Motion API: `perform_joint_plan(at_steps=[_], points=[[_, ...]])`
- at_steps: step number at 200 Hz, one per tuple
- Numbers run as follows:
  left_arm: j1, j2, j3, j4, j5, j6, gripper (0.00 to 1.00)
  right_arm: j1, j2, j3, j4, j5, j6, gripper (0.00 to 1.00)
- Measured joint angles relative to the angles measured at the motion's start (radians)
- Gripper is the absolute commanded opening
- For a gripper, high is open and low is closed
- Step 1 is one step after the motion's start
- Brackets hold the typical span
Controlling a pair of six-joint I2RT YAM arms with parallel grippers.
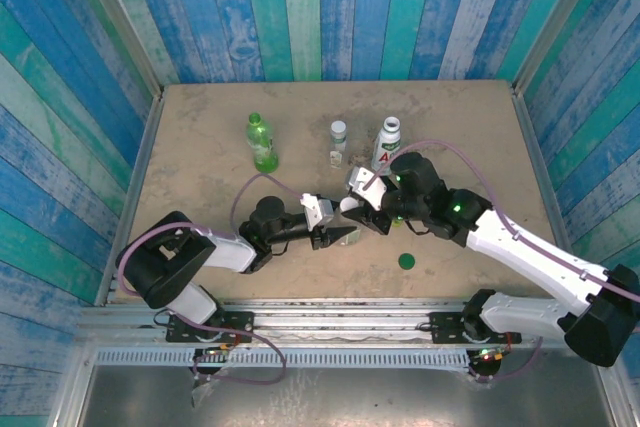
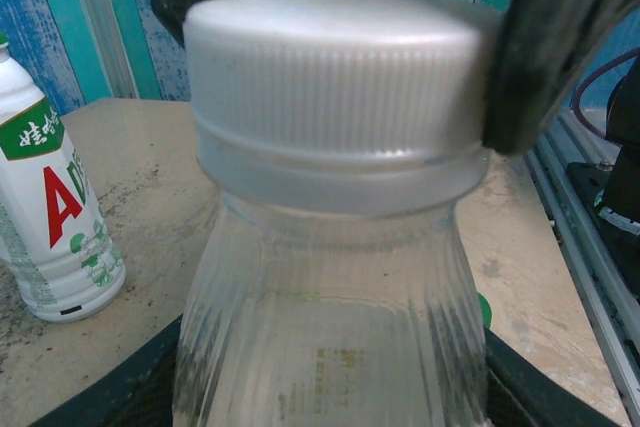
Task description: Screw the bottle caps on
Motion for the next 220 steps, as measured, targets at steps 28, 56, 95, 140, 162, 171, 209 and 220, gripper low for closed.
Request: perform_joint_plan(at_steps=[28,56,95,140,162,171,209,220], points=[[0.000,0.000,0.000,-0.002,-0.012,-0.004,0.53,-0.002,0.005,0.000,0.004,0.000,0.017,0.31],[-0.003,0.000,0.006,-0.016,-0.076,-0.022,0.54,0.000,0.018,0.000,0.026,0.050,0.090,0.26],[-0.008,0.016,0.049,-0.057,-0.166,-0.033,0.54,0.047,0.012,-0.041,0.124,0.240,0.257,0.23],[-0.012,0.020,0.049,-0.065,-0.179,-0.033,0.54,0.109,0.011,-0.056,0.145,0.367,0.324,0.52],[-0.006,0.019,0.047,-0.061,-0.198,-0.034,0.55,0.118,-0.016,-0.066,0.144,0.367,0.320,0.64],[-0.005,0.019,0.044,-0.058,-0.201,-0.034,0.55,0.121,-0.041,-0.079,0.147,0.366,0.315,0.68],[-0.001,0.019,0.036,-0.042,-0.179,-0.034,0.55,0.115,-0.102,-0.109,0.167,0.347,0.296,0.71],[-0.001,0.019,0.036,-0.035,-0.169,-0.035,0.55,0.113,-0.090,-0.109,0.174,0.340,0.295,0.68]])
